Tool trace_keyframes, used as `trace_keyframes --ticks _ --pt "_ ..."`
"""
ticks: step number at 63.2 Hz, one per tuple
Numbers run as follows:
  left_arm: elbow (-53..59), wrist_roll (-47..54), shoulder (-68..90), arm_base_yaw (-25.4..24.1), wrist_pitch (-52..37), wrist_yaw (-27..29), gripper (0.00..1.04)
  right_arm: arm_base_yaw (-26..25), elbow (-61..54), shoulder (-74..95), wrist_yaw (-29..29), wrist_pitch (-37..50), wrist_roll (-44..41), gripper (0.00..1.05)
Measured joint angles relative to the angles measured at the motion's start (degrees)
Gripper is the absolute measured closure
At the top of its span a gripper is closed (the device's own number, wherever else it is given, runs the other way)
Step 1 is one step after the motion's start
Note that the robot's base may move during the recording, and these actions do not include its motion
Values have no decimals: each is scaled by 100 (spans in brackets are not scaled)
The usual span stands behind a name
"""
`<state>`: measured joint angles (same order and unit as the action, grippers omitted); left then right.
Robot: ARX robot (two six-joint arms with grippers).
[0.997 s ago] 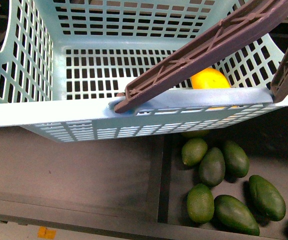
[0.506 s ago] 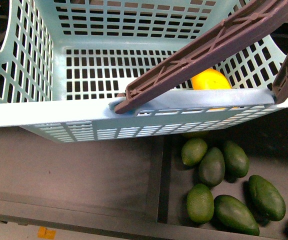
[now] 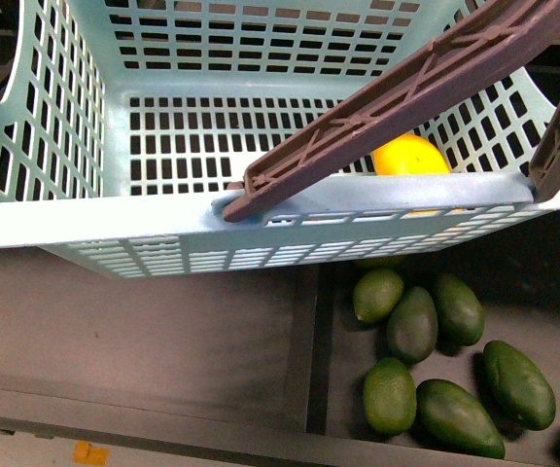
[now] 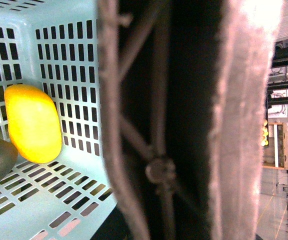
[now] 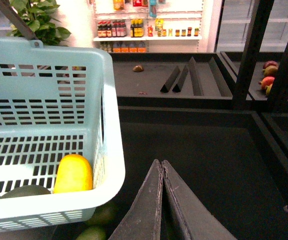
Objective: Pick mango and avocado into basket
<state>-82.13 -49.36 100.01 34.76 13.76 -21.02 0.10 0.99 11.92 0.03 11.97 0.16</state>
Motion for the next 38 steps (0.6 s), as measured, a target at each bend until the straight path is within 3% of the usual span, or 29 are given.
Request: trace_keyframes --ticks 6,12,34,38 --pt "0 -2 0 0 0 0 92 0 0 -210 0 -214 0 103" --pt "0 -2 0 0 -2 0 92 0 0 -1036 -2 -1137 0 103" --pt "0 -7 0 0 -2 2 92 0 0 -1152 0 -1187 0 103" --pt "0 4 0 0 0 4 92 0 0 -1154 -2 -1187 -2 94"
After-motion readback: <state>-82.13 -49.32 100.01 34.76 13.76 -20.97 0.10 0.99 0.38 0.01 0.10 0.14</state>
